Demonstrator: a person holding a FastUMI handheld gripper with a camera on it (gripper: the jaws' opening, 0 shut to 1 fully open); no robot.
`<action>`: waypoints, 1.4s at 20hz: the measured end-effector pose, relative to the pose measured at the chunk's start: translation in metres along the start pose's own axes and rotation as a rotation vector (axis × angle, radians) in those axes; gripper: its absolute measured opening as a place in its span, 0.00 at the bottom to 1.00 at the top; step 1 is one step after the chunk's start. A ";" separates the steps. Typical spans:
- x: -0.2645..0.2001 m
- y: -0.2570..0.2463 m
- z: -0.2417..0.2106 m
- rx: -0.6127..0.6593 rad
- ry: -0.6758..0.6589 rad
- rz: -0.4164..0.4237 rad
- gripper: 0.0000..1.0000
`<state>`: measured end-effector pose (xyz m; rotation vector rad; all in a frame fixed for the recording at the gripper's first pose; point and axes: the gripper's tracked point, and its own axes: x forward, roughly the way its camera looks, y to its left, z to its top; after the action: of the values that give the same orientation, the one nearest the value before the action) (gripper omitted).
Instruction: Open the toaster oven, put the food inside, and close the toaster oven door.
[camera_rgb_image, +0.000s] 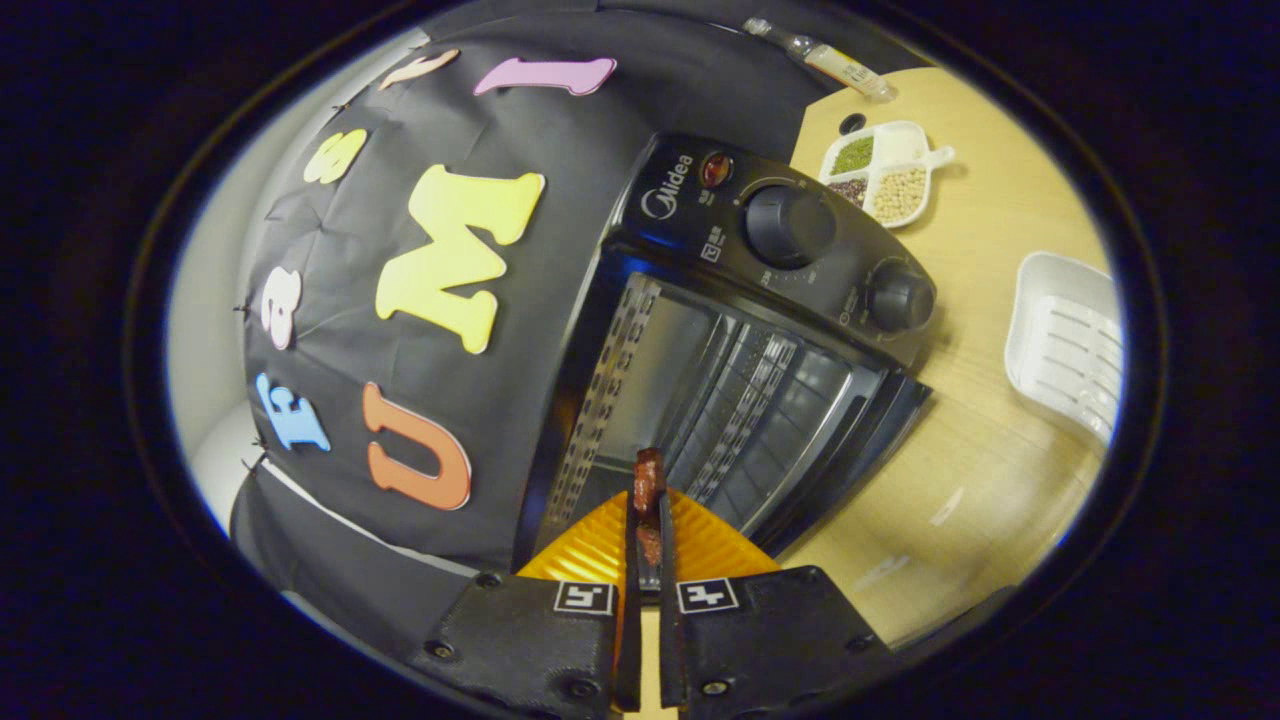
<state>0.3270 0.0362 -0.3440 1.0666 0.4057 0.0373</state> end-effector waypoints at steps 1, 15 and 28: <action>0.006 -0.007 0.002 -0.035 -0.006 -0.017 0.10; 0.017 -0.031 0.008 -0.426 -0.104 -0.193 0.17; -0.028 -0.021 -0.012 -1.049 -0.095 -0.271 0.81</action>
<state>0.2938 0.0295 -0.3587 -0.0239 0.3669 -0.0413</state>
